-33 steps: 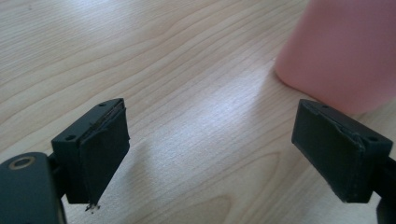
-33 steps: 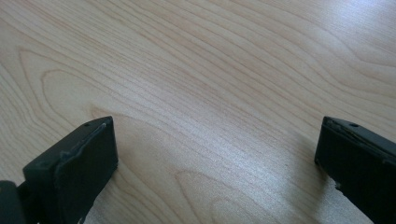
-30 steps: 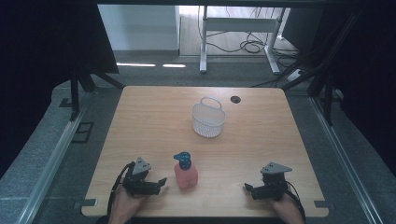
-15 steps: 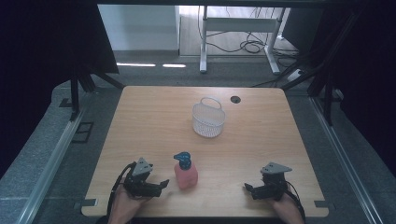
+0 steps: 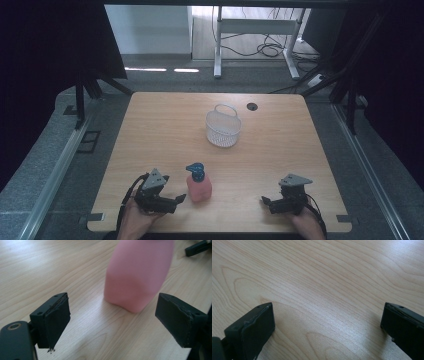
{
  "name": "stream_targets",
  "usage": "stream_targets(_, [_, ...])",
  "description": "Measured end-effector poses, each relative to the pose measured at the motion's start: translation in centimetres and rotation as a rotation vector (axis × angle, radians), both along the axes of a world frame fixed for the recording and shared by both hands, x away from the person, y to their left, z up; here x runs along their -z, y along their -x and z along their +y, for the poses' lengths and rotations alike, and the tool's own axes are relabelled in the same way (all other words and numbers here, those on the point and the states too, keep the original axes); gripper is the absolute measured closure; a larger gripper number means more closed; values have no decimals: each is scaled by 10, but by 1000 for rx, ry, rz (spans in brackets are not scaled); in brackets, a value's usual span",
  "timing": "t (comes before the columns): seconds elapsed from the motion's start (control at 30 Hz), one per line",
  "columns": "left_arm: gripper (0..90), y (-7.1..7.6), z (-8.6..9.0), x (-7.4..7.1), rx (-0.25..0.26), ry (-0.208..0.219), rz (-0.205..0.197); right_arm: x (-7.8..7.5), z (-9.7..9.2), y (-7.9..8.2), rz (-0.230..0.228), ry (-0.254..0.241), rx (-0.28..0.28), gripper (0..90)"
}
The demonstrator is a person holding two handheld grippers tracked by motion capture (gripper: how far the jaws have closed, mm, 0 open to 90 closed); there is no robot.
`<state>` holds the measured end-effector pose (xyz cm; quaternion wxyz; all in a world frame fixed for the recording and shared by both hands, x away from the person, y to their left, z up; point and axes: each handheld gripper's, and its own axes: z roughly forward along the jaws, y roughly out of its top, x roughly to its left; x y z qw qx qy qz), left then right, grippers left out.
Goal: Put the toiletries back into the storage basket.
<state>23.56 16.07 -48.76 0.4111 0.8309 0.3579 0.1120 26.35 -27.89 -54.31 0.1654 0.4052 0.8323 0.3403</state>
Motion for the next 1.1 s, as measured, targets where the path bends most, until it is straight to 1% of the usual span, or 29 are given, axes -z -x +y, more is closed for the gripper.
stream_targets(0.1, [127, 0, -4, -7, 20, 10, -13, 0, 0, 0, 1, -1, 0, 0])
stream_targets(0.2, [129, -1, -6, -11, 28, 15, -21, 0, 0, 0, 1, -1, 0, 0])
stream_targets(0.37, [137, -4, -13, -19, 53, 39, -36, 0, 0, 0, 1, -1, 0, 0])
stream_targets(0.47, [149, -5, -17, -23, 62, 41, -45, 0, 0, 0, 2, -1, 0, 0])
stream_targets(0.8, [221, -12, -27, -27, 73, 50, -59, 0, 1, -1, 3, 0, -1, 0])
stream_targets(1.1, [287, -19, -37, -32, 93, 38, -73, 0, 1, -1, 3, 0, -2, 0])
